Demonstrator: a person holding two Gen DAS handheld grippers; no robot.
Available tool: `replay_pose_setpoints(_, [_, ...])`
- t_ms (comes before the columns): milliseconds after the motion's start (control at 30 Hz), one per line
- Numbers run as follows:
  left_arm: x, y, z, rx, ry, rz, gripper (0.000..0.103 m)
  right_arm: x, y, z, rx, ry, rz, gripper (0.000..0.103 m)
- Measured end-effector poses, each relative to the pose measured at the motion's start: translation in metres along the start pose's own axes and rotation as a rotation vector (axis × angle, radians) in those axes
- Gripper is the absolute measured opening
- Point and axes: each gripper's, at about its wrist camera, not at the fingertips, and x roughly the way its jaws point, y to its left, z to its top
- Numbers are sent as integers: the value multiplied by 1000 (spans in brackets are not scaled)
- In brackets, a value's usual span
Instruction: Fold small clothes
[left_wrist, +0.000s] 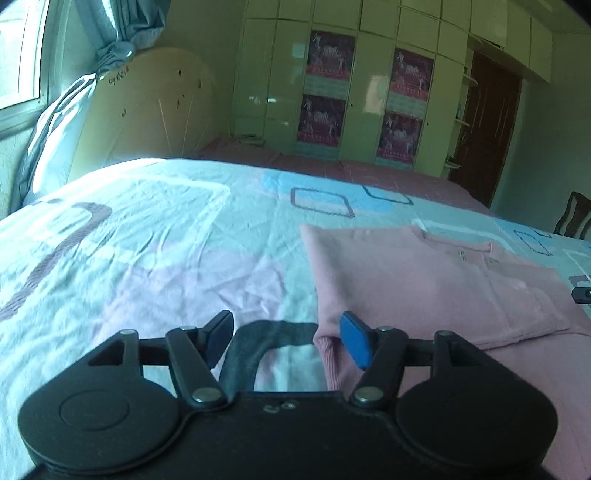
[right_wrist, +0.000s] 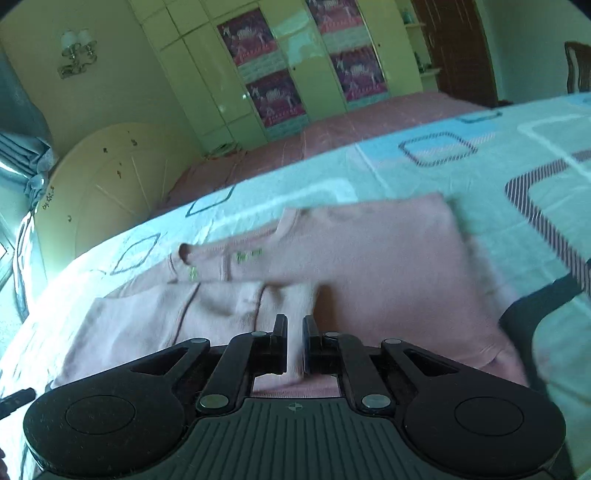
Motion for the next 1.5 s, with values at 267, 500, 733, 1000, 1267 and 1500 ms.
replay_pose_setpoints(267, [77,-54,-11,88,167,-123,52,51,19,-20,-169,163,-18,5])
replay_pose_setpoints(500, [103,-56,19,136,195,-168,62,50,15,-4,-154,129,-24,5])
replay_pose_setpoints(733, [199,-21,70,2,219,-208,56,91,-1,24,-169,158,-124,5])
replay_pose_setpoints(1000, [161,-97,71,127,130,-264,79,83,58,27,-259,78,5,80])
replay_pose_setpoints(1267, [188,-146,30,260,179,-217,89,130,96,4,-337,173,7,31])
replay_pose_setpoints(1500, [183,-75,38,171,175,-117,84,112,64,18,-317,168,-58,24])
